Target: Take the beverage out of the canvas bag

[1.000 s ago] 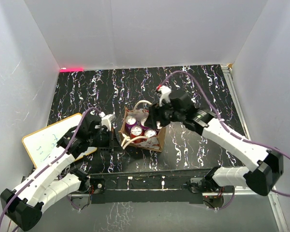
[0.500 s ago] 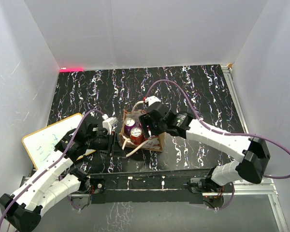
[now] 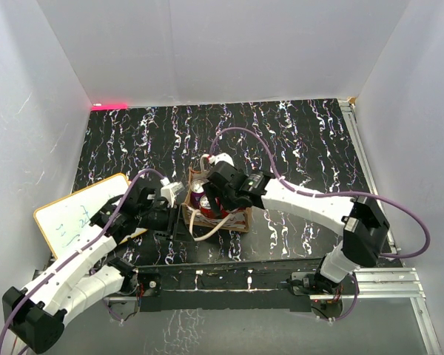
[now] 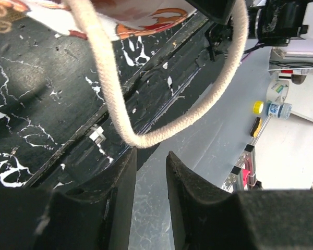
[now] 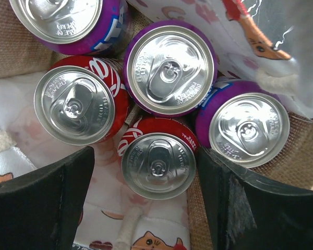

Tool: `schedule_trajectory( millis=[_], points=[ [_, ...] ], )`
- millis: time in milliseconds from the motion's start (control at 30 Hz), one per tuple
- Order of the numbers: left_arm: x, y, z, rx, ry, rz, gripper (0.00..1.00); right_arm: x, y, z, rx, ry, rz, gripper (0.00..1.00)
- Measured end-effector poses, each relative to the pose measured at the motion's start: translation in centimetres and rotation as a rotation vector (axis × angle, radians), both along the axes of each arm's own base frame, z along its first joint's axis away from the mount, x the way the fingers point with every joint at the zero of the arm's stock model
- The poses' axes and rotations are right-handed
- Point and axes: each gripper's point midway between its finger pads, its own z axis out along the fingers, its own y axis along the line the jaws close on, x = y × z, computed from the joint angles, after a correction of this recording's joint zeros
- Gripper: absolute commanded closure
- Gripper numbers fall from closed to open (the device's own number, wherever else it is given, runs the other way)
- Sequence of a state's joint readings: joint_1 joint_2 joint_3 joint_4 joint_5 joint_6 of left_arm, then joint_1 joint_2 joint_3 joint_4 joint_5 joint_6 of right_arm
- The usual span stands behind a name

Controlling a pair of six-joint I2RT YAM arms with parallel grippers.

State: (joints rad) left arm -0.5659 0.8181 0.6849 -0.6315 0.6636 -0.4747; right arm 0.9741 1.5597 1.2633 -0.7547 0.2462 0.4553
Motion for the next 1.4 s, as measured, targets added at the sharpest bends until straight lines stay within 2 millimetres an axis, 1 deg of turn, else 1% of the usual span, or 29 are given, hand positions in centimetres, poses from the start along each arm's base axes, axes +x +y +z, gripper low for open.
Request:
schedule_trajectory(
  millis=[100,267,367,500,767,900,967,1033,1100,1267,1333,1400],
  points=[
    [0.2,0.3,-0.7,0.033,0.012,0.013,0.7,0.0,0.1,-0.7,-0.039,0.006,-0.005,0.18],
    [0.5,0.8,-2.3,0.108,0.062,0.038,0.7,-0.1,0.0,-1.2,-0.093,0.0,-0.027,0.19],
    [0.6,0.9,-2.8,0.132,0.076,0.046,0.7,-0.3,-0.1,-1.5,-0.116,-0.003,-0.044,0.2],
    [0.6,1.1,-2.8,0.137,0.072,0.051,0.69,-0.3,-0.3,-1.7,-0.127,-0.007,-0.068,0.23],
    [0.7,1.2,-2.9,0.144,0.069,0.056,0.68,-0.3,-0.4,-2.0,-0.131,-0.005,-0.092,0.22],
    [0.7,1.2,-2.8,0.144,0.06,0.059,0.64,-0.3,-0.6,-2.6,-0.157,-0.006,-0.095,0.27],
    [0.7,1.3,-2.7,0.142,0.055,0.061,0.62,-0.3,-0.8,-2.8,-0.166,-0.007,-0.097,0.32],
    [0.7,1.3,-2.7,0.143,0.053,0.064,0.6,-0.1,-0.9,-2.9,-0.172,-0.013,-0.1,0.43],
    [0.8,1.4,-2.8,0.147,0.052,0.067,0.56,-0.1,-0.9,-2.9,-0.175,-0.018,-0.101,0.5],
    [1.0,1.6,-2.7,0.151,0.045,0.079,0.43,0.0,-0.9,-2.8,-0.173,-0.019,-0.098,0.74],
    [1.1,1.6,-2.7,0.15,0.038,0.085,0.39,-0.1,-0.9,-2.7,-0.172,-0.019,-0.093,0.81],
    [1.2,1.7,-2.6,0.147,0.034,0.09,0.34,-0.1,-0.8,-2.6,-0.171,-0.02,-0.085,0.86]
  ],
)
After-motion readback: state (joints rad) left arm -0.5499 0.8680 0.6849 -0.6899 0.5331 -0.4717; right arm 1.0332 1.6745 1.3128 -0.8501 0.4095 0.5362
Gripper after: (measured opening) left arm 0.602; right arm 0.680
